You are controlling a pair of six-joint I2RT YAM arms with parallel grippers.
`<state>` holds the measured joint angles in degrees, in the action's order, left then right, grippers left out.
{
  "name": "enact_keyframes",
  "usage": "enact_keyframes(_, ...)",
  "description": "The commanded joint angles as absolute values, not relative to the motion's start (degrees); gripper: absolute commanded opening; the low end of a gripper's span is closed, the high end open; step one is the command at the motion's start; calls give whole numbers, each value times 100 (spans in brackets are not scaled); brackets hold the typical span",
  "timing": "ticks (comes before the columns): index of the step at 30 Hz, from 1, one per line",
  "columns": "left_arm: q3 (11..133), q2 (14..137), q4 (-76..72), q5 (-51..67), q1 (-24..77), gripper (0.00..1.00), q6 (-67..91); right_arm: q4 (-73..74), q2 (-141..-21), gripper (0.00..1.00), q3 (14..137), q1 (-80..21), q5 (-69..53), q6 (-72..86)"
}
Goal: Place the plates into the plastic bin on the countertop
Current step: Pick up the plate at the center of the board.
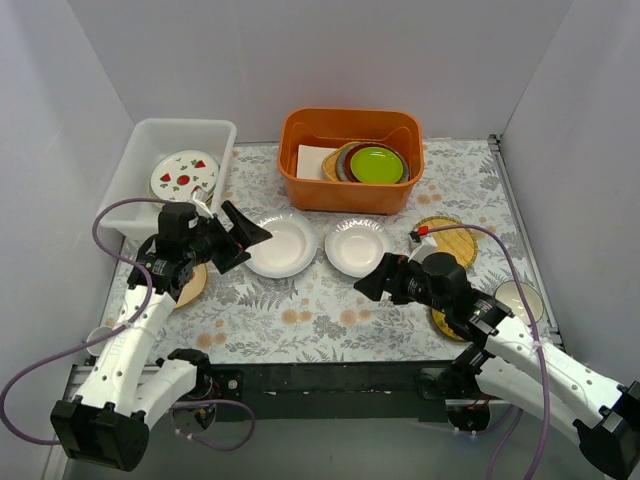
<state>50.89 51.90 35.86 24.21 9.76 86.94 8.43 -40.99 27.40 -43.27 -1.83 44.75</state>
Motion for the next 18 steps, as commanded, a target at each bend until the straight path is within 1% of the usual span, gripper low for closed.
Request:
enact_keyframes(1,5080,5396,3235,1961,1730,87,9078,949,-4183,98,3199,-4351,-26,4333)
enact_keyframes(2,5115,5475,3147,1769,2079,87,9131,967,-4192,98,3269,-4351,-26,4307)
enact_keyframes(7,5124,6115,2621,1310,3170,87,9509,1195,-4280,98,3822,-4316,211,4158)
enact_keyframes(10,5124,6537,2296,1055,3672,87,9641,1327,-4315,98,4147,-4219,255,4087)
enact_keyframes(13,5185,6863,2005,967,3972,87,9791,1643,-4412,98,4463,-4114,421,3947)
enact_keyframes(18,5396,7479,1714,853,4482,86,9931,2284,-4395,97,4623,-3815,913,3718)
